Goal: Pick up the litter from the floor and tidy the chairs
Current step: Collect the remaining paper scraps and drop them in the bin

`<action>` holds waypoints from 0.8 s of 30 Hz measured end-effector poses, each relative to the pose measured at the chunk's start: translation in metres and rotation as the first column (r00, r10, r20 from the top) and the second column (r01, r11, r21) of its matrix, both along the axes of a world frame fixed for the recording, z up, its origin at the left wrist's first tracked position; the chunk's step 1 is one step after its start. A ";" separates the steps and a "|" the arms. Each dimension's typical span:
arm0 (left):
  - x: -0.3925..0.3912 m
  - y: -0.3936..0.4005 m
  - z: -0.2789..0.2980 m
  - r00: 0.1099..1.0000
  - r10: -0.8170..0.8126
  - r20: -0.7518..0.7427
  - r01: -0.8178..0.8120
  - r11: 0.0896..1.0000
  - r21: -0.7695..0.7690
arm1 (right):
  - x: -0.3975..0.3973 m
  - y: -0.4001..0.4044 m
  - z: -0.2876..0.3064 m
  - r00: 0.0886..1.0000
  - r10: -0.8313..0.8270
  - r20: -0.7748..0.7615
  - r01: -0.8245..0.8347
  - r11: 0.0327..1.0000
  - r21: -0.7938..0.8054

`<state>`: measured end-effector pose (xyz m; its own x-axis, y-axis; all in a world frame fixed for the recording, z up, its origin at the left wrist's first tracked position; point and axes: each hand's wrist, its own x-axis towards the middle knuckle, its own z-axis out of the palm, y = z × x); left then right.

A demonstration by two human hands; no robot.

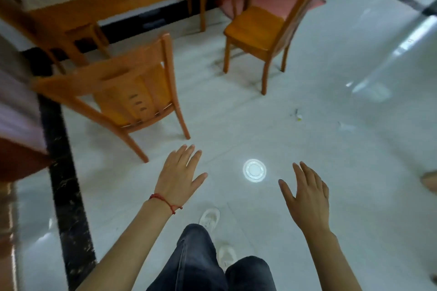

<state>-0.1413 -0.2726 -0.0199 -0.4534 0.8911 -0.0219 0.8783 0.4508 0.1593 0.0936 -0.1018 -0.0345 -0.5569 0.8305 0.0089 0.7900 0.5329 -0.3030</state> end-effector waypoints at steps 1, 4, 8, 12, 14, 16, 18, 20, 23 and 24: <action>-0.006 0.017 0.000 0.999 -0.050 -0.002 0.050 0.999 0.002 | 0.003 0.005 -0.001 0.999 -0.051 0.003 0.051 0.999 0.005; -0.026 0.064 -0.001 0.982 -0.187 0.017 0.187 0.982 0.001 | 0.008 0.019 -0.002 0.977 -0.211 -0.006 0.211 0.977 0.004; -0.050 0.122 0.000 0.943 -0.332 0.017 0.332 0.943 -0.022 | 0.006 0.037 0.000 0.929 -0.370 -0.001 0.370 0.929 -0.010; -0.057 0.181 -0.002 0.905 -0.425 0.027 0.425 0.905 -0.009 | 0.009 0.063 0.002 0.884 -0.468 -0.016 0.468 0.884 0.007; -0.055 0.213 -0.003 0.889 -0.457 0.031 0.458 0.889 -0.003 | 0.012 0.083 -0.001 0.867 -0.498 -0.025 0.499 0.866 0.023; -0.051 0.247 -0.006 0.874 -0.484 0.043 0.484 0.875 -0.003 | 0.016 0.108 -0.004 0.850 -0.526 -0.033 0.527 0.849 0.037; -0.045 0.284 -0.010 0.861 -0.505 0.048 0.506 0.862 -0.002 | 0.020 0.140 -0.005 0.837 -0.547 -0.034 0.548 0.836 0.032; -0.039 0.324 -0.014 0.852 -0.520 0.059 0.521 0.854 -0.010 | 0.024 0.175 -0.007 0.828 -0.560 -0.041 0.561 0.827 0.029; -0.030 0.388 -0.017 0.853 -0.518 0.059 0.519 0.855 -0.008 | 0.031 0.239 -0.007 0.830 -0.554 -0.068 0.557 0.829 0.043; -0.027 0.409 -0.017 0.858 -0.511 0.055 0.512 0.859 -0.010 | 0.033 0.262 -0.006 0.835 -0.546 -0.071 0.549 0.835 0.043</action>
<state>-0.1686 0.1367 -0.0367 0.0687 0.9961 -0.0555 0.9775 -0.0561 0.2031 0.1265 0.1599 -0.0403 -0.0085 0.9965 0.0838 0.9414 0.0362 -0.3354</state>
